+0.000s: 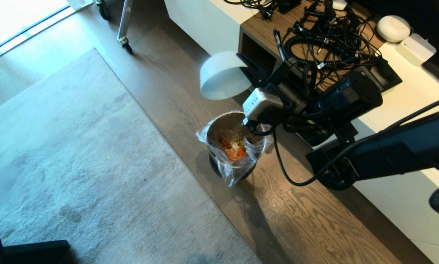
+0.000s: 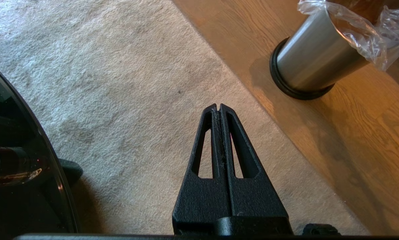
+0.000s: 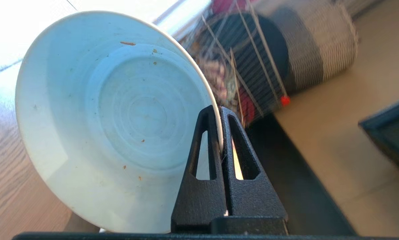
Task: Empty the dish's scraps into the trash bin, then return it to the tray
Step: Put the bowl back to the table
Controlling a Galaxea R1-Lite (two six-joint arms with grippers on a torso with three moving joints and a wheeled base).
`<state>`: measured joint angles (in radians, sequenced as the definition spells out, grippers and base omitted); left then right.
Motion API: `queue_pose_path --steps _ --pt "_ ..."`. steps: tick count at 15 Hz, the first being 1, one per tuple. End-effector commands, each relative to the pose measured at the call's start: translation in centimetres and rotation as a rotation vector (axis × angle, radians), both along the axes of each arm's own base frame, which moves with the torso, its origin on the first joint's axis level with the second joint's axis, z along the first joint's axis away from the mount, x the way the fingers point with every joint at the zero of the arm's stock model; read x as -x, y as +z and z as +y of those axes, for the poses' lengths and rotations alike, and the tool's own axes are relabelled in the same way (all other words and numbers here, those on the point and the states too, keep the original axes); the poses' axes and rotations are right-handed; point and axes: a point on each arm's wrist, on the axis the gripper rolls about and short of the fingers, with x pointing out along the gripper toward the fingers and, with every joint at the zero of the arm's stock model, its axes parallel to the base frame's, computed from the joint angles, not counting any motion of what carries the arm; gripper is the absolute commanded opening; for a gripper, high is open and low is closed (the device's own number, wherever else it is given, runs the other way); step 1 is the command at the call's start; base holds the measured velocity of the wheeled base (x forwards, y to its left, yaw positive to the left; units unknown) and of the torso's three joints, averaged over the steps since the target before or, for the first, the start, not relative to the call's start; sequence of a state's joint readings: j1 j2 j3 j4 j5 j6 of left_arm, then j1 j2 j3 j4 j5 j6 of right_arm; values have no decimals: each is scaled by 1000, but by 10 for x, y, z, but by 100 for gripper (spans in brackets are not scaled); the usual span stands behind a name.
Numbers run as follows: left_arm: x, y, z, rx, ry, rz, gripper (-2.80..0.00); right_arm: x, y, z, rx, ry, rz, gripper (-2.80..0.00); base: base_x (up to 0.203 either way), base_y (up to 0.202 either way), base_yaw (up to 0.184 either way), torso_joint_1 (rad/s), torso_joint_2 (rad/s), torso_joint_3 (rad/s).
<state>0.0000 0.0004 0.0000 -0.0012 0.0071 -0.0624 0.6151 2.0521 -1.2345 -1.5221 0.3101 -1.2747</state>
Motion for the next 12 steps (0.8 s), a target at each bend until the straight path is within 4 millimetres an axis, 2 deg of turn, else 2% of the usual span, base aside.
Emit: queue_pose_path --steps 1,6,9,12 --pt "0 0 0 1 1 -1 -280 1 4 -3 -80 -48 7 -280 0 0 0 0 0 0" --pt "0 0 0 1 1 -1 -280 -1 -5 -13 -271 -246 203 -280 0 0 0 0 0 0" --pt "0 0 0 1 1 -1 -280 8 -22 -24 -329 -330 345 -280 0 0 0 0 0 0" --pt "0 0 0 1 1 -1 -280 21 -25 -36 -396 -390 425 -280 0 0 0 0 0 0"
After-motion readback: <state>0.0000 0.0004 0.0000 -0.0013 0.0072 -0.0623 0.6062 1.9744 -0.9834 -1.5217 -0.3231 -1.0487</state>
